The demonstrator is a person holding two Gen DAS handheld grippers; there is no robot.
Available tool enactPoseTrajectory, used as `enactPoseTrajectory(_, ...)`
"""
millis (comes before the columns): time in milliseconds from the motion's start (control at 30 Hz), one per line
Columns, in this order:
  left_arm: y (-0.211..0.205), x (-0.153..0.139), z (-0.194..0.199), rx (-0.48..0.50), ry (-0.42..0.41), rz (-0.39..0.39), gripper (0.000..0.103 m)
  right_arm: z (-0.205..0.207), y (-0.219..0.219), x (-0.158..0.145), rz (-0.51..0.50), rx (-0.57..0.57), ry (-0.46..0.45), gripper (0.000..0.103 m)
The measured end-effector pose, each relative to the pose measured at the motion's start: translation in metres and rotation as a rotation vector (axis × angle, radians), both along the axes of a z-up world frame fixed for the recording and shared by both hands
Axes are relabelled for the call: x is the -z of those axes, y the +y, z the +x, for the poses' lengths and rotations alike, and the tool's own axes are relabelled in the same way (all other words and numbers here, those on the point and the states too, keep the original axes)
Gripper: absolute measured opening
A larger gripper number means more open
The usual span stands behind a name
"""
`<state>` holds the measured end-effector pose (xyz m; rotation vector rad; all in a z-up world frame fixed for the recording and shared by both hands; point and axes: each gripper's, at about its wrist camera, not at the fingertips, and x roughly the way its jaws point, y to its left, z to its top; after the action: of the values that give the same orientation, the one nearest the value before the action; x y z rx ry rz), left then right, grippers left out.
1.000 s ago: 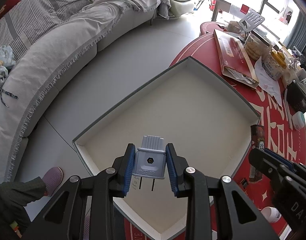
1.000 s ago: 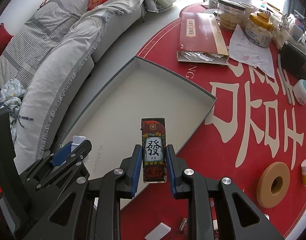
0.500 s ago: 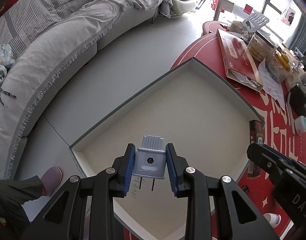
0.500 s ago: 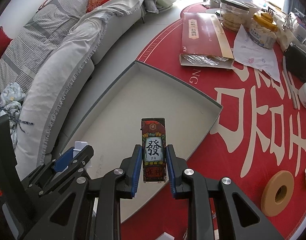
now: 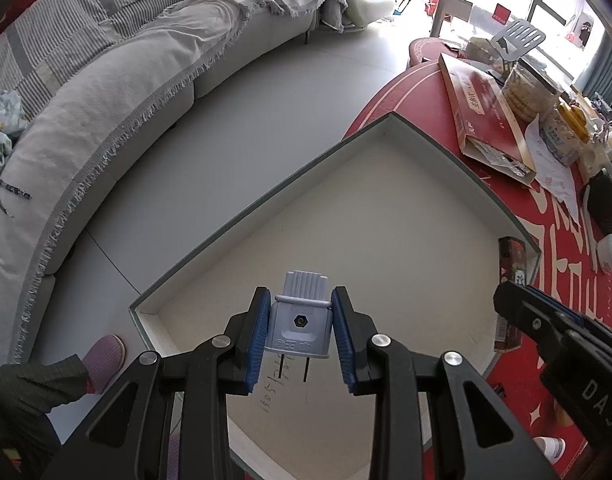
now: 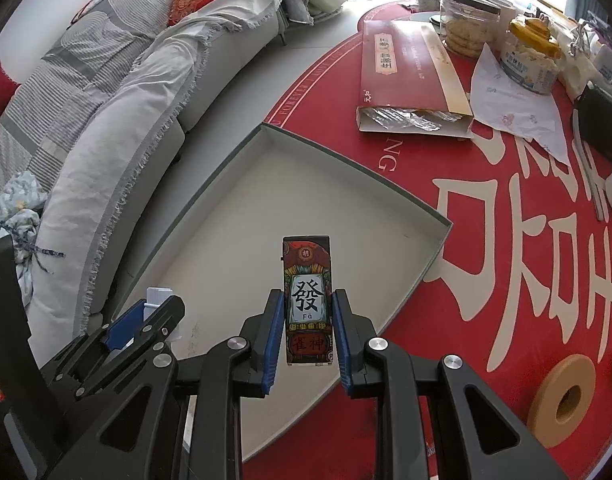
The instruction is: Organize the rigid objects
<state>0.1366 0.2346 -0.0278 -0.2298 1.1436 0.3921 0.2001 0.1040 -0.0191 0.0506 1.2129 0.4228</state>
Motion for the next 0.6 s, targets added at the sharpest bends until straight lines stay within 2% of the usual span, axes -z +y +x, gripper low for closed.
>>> enactPoseTrajectory(267,0.004,0.009,0.009,-0.011,0.017,0.002,0.034,0.011,0.005,0.009,-0.004,-0.001,-0.005,0.025)
enactPoseTrajectory(600,0.003,0.021,0.016,-0.007,0.042,-0.012,0.034,0.026,0.004,0.036,-0.042,-0.005,0.03,0.025)
